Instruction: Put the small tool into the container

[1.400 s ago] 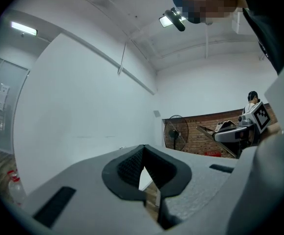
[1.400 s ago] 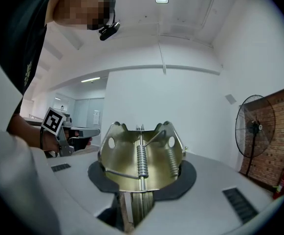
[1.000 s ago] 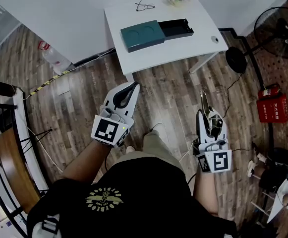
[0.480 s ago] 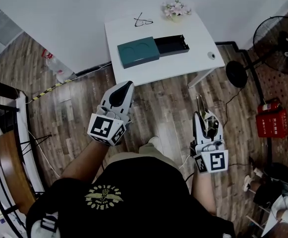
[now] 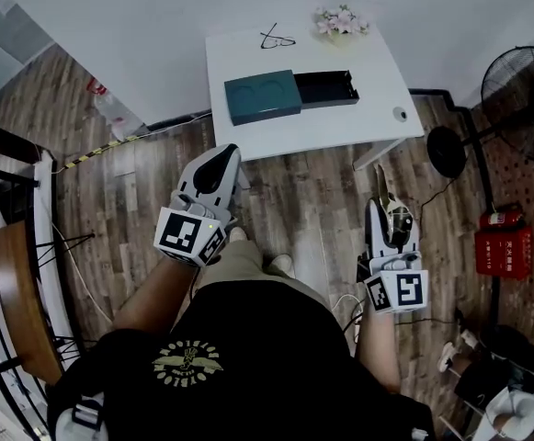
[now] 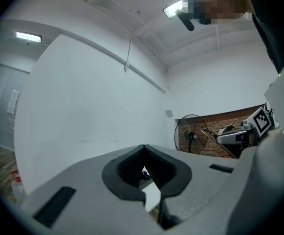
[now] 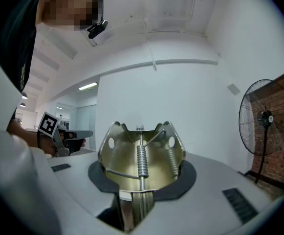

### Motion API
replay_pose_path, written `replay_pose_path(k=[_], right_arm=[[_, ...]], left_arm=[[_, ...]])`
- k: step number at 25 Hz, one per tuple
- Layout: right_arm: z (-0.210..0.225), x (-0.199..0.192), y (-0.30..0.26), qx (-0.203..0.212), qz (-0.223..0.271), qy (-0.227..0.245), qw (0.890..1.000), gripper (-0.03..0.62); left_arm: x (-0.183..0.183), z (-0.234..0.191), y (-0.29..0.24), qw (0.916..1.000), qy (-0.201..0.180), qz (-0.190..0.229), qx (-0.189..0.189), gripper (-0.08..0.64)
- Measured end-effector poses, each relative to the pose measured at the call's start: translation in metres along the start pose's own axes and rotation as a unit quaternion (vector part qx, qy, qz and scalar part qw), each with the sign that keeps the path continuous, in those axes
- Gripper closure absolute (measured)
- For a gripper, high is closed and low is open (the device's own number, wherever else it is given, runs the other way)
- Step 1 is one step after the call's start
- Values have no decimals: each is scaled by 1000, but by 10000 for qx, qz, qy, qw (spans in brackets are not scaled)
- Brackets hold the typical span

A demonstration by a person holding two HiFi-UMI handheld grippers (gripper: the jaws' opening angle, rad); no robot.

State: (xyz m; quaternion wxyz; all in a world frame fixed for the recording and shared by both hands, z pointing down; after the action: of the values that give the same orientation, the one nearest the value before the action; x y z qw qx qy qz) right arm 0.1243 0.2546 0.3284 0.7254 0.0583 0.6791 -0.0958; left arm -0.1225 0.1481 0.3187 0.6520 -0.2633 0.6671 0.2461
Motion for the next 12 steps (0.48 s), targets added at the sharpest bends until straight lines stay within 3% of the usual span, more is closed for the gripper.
replay_pose_path(k=[12], right_arm=[[7, 1, -24, 87, 58, 56, 9999, 465]], left_arm=[[-1, -3, -21, 9999, -55, 102, -65, 552]])
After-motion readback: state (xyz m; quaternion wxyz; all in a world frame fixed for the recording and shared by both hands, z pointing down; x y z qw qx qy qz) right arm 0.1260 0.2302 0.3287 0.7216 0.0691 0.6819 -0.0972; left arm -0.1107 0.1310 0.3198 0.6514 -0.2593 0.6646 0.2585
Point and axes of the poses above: the fingertips, and each gripper's own axes: y backward along the fingers, z to its right, x out of its top, the point moved 1 cm from there along y, backward along the fingers, and after that the axes turned 1 degree about -z, right-handed, at the moved point
